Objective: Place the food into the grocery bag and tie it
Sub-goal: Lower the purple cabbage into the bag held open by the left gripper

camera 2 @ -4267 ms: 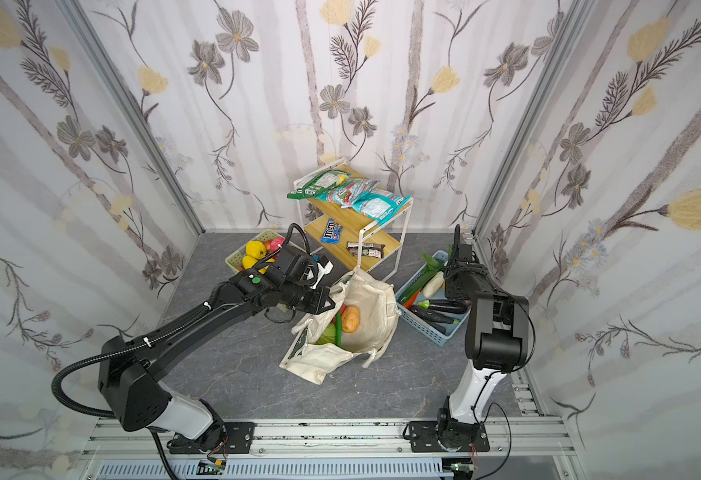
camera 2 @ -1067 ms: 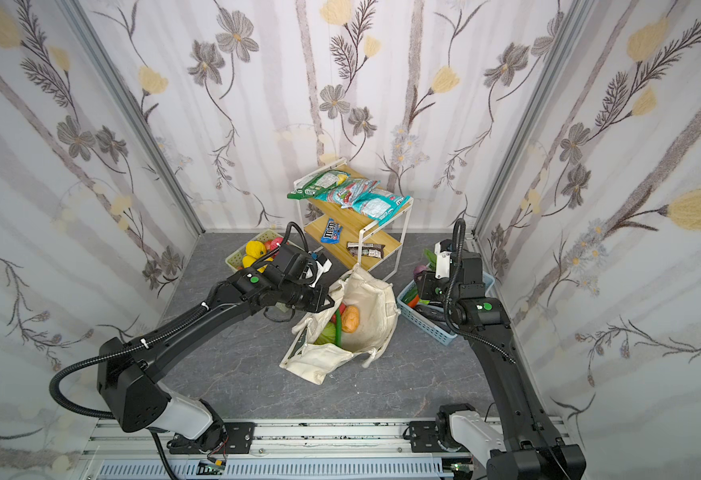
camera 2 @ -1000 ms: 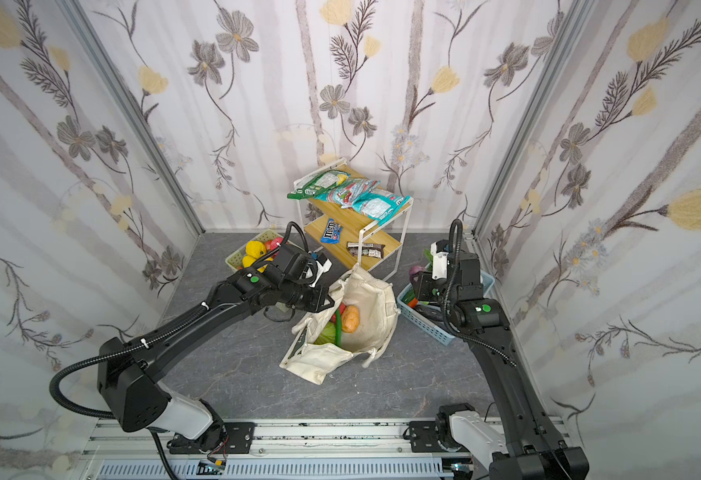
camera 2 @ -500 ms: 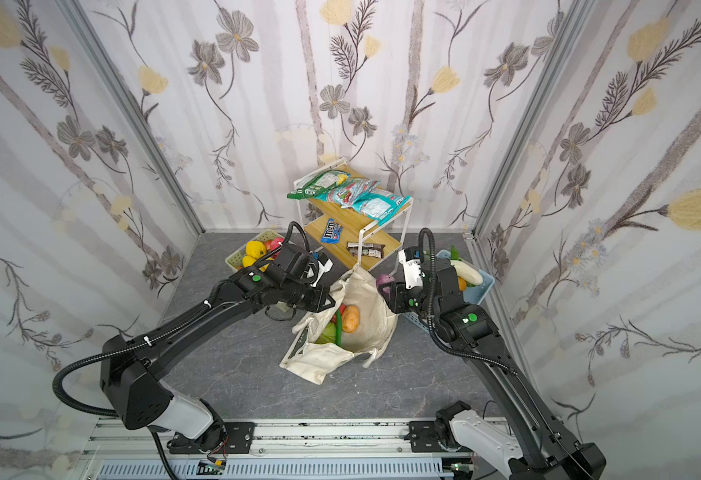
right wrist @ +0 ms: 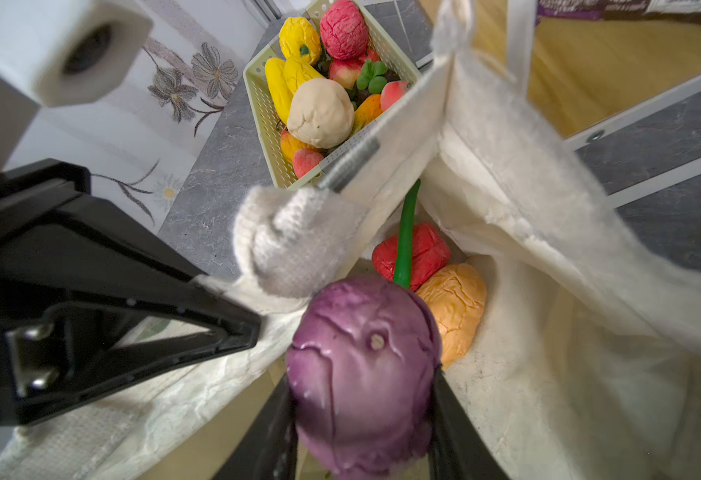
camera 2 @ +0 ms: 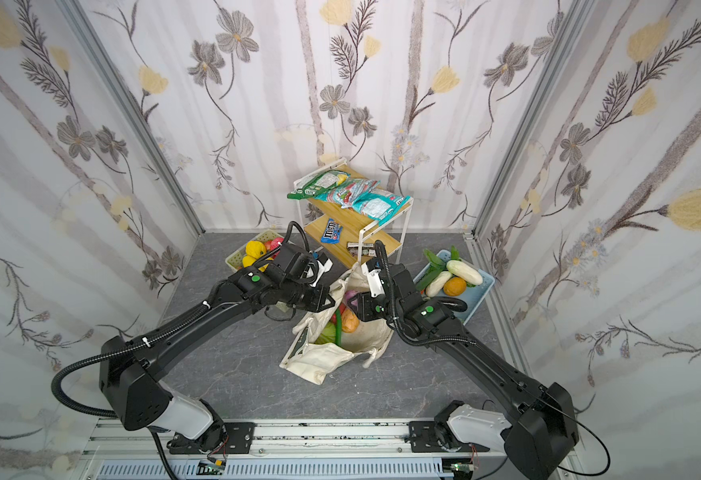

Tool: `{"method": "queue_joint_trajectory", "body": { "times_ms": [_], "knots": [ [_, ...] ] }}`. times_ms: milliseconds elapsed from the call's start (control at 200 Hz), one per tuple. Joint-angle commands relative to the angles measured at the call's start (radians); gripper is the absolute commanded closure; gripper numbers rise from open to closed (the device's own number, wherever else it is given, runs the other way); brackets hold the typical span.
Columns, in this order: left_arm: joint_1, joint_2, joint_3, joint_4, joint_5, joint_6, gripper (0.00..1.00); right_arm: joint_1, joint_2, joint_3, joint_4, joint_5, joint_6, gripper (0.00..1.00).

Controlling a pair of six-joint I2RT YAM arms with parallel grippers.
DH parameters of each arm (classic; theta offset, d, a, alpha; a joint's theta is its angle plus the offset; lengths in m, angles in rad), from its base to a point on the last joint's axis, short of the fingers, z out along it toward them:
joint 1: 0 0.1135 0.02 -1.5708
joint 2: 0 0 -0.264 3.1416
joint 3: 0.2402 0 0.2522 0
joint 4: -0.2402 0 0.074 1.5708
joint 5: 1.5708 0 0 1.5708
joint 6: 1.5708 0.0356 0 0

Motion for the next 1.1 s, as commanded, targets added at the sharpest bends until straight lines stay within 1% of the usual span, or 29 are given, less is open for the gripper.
{"method": "queue_joint_trajectory", "body": {
  "times_ms": [0, 270, 510, 714, 834, 999, 1094],
  "knots": [
    [0.001, -0.010, 0.008, -0.008, 0.001, -0.004, 1.00, 0.012, 0.037, -0.015, 0.114, -0.012, 0.043, 0.58],
    [-0.001, -0.029, 0.001, -0.004, 0.009, -0.004, 1.00, 0.023, 0.083, -0.069, 0.202, 0.004, 0.091, 0.59],
    [-0.003, -0.047, -0.008, 0.006, 0.007, -0.012, 1.00, 0.048, 0.052, -0.130, 0.264, 0.055, 0.111, 0.59],
    [-0.002, -0.052, -0.014, 0.014, 0.006, -0.019, 1.00, 0.080, 0.033, -0.178, 0.275, 0.048, 0.101, 0.58],
    [-0.004, -0.049, -0.014, 0.017, 0.007, -0.021, 1.00, 0.102, 0.046, -0.192, 0.280, 0.015, 0.088, 0.58],
    [-0.004, -0.048, -0.011, 0.025, 0.016, -0.021, 1.00, 0.108, 0.094, -0.200, 0.302, -0.056, 0.089, 0.58],
    [-0.005, -0.054, -0.016, 0.034, 0.020, -0.021, 1.00, 0.109, 0.117, -0.201, 0.314, -0.073, 0.096, 0.58]
  ]
}}
